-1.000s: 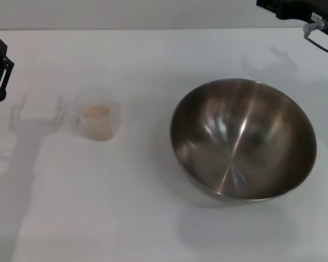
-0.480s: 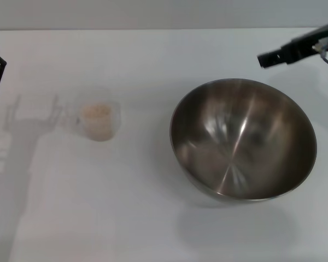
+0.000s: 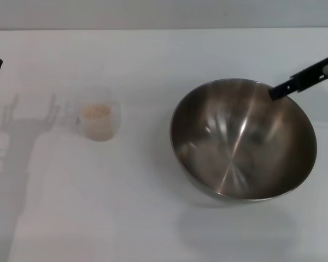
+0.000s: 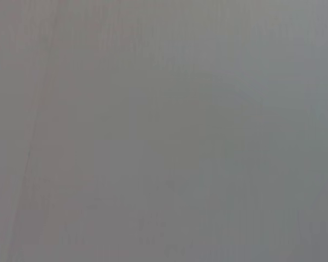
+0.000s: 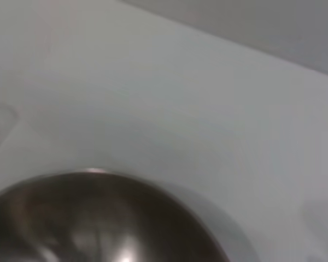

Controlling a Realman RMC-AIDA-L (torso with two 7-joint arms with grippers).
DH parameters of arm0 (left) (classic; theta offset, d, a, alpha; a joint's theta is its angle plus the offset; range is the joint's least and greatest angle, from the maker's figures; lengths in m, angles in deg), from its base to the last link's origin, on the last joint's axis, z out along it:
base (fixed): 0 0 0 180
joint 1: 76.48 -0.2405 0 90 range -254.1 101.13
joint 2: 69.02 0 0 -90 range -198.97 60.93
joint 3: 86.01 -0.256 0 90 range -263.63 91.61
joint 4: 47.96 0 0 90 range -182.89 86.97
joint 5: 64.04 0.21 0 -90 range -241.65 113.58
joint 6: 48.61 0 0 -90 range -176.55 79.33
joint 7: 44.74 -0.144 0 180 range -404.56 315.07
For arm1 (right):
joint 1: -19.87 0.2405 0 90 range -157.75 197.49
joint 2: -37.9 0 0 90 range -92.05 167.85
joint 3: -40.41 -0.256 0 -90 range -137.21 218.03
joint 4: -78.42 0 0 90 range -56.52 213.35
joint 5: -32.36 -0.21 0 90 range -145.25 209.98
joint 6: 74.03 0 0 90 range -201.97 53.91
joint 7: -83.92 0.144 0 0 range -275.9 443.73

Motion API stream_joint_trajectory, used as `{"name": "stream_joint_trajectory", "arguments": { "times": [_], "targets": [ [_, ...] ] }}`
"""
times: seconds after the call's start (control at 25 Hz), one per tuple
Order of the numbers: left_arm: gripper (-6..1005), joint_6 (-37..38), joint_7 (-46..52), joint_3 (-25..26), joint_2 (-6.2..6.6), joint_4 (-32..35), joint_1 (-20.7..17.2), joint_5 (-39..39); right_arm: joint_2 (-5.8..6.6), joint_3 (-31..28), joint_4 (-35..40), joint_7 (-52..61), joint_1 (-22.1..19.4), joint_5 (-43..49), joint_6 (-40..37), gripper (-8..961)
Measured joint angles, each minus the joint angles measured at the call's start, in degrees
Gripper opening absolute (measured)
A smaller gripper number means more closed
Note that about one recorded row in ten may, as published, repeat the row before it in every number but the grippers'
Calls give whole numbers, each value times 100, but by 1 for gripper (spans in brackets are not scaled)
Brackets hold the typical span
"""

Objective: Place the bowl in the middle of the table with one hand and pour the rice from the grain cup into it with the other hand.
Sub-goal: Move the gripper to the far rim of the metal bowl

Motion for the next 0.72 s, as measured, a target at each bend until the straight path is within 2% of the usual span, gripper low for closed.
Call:
{"name": "stream_joint_trajectory", "arguments": {
  "times": [0.32, 0.6, 0.72],
  "targets": [
    [832, 1, 9, -1, 0, -4, -14, 0, -1, -24, 880, -253, 147, 53, -316, 753],
    [832, 11, 13, -4, 0, -19, -36, 0, -49, 66, 1257, -419, 167, 91, -577, 748],
    [832, 32, 14, -4, 0, -22, -36, 0, -59, 98, 1330, -451, 186, 98, -594, 689]
  ]
}}
